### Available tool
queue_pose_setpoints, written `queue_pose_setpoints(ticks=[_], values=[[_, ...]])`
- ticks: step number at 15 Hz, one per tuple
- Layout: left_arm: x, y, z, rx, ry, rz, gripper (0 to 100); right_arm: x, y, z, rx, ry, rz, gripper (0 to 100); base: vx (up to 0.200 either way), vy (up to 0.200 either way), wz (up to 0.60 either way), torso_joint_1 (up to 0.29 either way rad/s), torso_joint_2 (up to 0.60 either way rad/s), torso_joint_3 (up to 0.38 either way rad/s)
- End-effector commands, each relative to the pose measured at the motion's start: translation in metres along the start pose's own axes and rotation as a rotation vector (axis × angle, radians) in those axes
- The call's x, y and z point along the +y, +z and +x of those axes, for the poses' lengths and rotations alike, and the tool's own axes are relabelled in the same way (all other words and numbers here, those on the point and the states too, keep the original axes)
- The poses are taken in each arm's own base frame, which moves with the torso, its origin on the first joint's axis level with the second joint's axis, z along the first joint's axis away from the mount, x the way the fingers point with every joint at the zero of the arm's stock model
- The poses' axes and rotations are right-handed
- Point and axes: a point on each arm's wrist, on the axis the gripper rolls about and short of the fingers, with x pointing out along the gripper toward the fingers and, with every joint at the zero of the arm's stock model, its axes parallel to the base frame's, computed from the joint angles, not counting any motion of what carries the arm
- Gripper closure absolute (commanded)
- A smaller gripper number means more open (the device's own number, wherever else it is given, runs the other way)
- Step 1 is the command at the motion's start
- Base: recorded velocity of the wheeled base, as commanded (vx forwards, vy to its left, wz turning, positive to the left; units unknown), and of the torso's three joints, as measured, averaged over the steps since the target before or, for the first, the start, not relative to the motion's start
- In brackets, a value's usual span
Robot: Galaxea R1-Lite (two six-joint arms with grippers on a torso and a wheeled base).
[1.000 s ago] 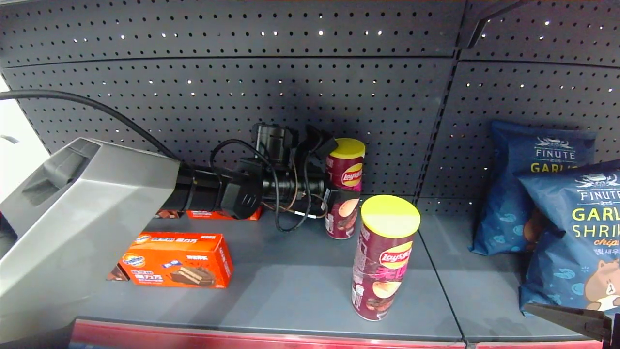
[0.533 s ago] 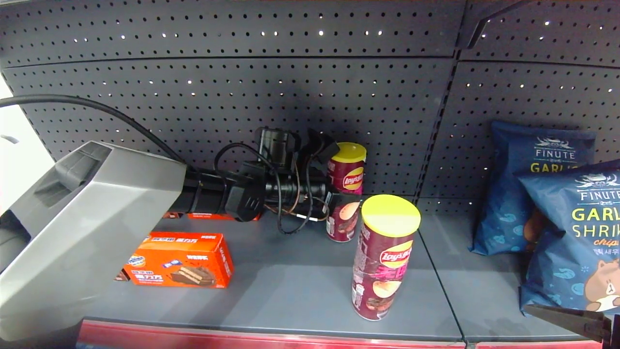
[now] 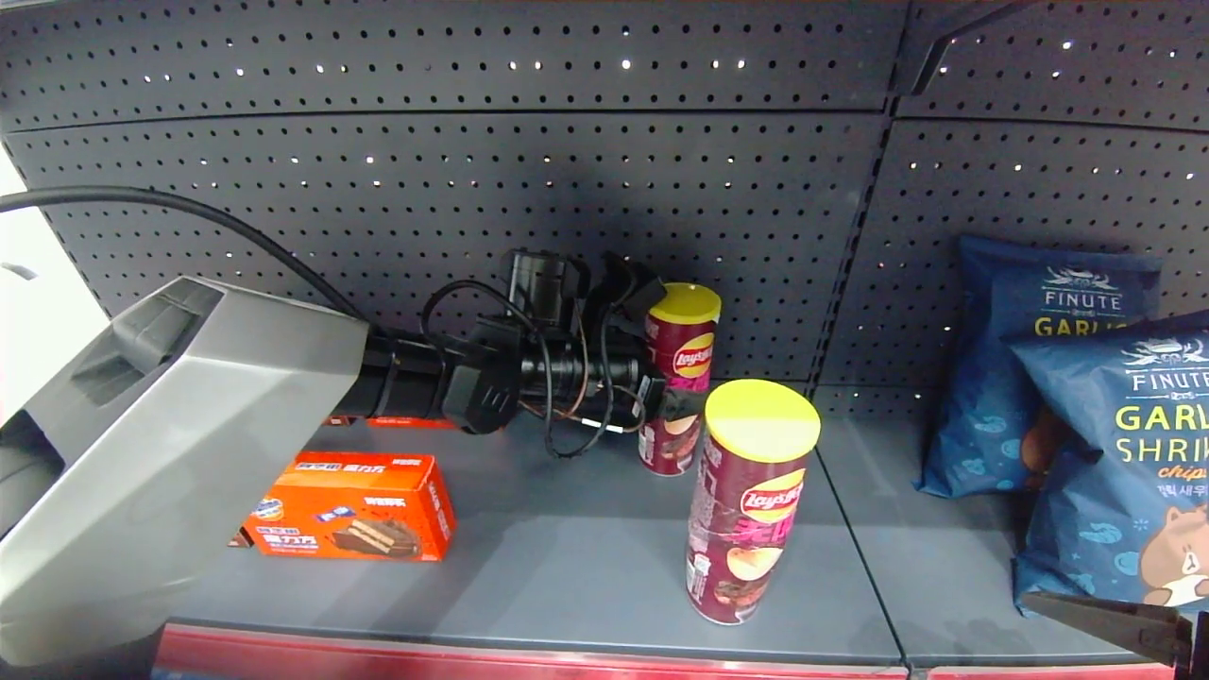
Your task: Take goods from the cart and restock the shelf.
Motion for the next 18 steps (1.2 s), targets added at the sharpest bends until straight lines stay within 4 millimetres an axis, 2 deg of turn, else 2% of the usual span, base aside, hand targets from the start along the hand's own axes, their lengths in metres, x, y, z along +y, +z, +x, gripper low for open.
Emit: queue_pose_setpoints(ticks=[1,5,8,9,10,11,12,14,16,18], values=[[-0.001,0.002,-0.001,-0.002,-0.001,0.001,0,0.0,-0.001,0.0,0.005,0.0,-0.001,0,0.0,0.0,0.0,0.0,0.0,0.0],[-0.008,0.014,-0.015,-0.013,0.003,0.009,0,0.0,-0.003,0.001,0.011,-0.002,-0.001,0,0.0,0.0,0.0,0.0,0.0,0.0],[-0.018,0.02,-0.038,-0.012,0.01,0.009,0,0.0,-0.004,0.001,0.015,-0.002,0.001,0,0.0,0.0,0.0,0.0,0.0,0.0],[-0.025,0.022,-0.051,-0.005,0.01,0.004,0,0.0,-0.004,0.003,0.026,-0.003,0.0,0,0.0,0.0,0.0,0.0,0.0,0.0],[-0.025,0.022,-0.051,-0.005,0.01,0.004,0,0.0,-0.004,0.003,0.026,-0.003,0.0,0,0.0,0.0,0.0,0.0,0.0,0.0],[-0.038,0.018,-0.072,0.019,0.015,-0.011,0,0.0,-0.003,0.007,0.041,-0.005,-0.002,0,0.0,0.0,0.0,0.0,0.0,0.0],[-0.04,0.017,-0.078,0.023,0.024,-0.011,0,0.0,-0.002,0.008,0.043,-0.005,-0.002,0,0.0,0.0,0.0,0.0,0.0,0.0],[-0.041,0.012,-0.112,0.028,0.089,-0.009,0,0.0,-0.002,0.013,0.062,-0.012,-0.001,0,0.0,0.0,0.0,0.0,0.0,0.0],[-0.041,0.011,-0.13,0.032,0.141,-0.018,0,0.0,0.001,0.015,0.063,-0.018,-0.003,0,0.0,0.0,0.0,0.0,0.0,0.0],[-0.044,0.013,-0.136,0.051,0.255,-0.017,0,-0.002,0.005,0.02,0.075,-0.043,0.007,0,0.0,0.0,0.0,0.0,0.0,0.0]])
